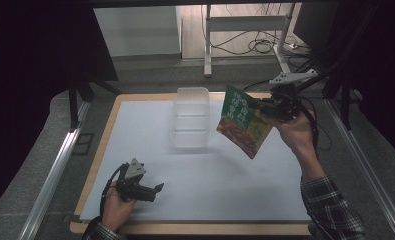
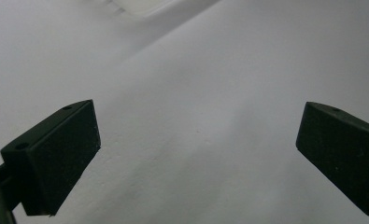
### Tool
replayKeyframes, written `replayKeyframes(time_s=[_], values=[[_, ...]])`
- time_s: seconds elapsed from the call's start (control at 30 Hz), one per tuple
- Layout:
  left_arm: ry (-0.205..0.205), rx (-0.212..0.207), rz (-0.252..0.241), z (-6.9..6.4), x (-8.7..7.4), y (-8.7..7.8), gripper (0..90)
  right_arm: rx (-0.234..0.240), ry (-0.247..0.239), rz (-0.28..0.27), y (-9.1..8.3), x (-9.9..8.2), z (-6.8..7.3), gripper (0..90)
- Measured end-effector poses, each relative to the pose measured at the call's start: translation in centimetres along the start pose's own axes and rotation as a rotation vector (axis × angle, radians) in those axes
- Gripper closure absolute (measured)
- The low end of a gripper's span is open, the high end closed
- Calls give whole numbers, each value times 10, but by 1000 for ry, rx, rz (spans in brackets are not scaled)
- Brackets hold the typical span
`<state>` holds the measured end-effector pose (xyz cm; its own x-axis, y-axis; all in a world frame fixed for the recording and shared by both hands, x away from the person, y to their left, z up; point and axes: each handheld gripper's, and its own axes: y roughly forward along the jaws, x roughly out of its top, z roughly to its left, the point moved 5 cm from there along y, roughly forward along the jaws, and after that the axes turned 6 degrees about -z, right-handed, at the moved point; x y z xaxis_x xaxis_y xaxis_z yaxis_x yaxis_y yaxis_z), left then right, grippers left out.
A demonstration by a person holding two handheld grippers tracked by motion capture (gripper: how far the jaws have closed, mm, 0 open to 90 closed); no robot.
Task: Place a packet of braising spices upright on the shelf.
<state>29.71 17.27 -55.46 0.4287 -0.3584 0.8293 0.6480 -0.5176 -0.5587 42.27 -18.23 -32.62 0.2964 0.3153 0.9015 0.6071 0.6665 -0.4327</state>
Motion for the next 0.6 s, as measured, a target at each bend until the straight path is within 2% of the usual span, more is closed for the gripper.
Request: replayKeyframes(time_s=[0.23, 0.6], values=[[2, -1, 2, 0, 0, 0, 0, -8, -4, -15, 11, 20, -7, 890], [4, -4, 6, 0, 0, 0, 0, 7, 4, -50, 24, 46, -8, 890]])
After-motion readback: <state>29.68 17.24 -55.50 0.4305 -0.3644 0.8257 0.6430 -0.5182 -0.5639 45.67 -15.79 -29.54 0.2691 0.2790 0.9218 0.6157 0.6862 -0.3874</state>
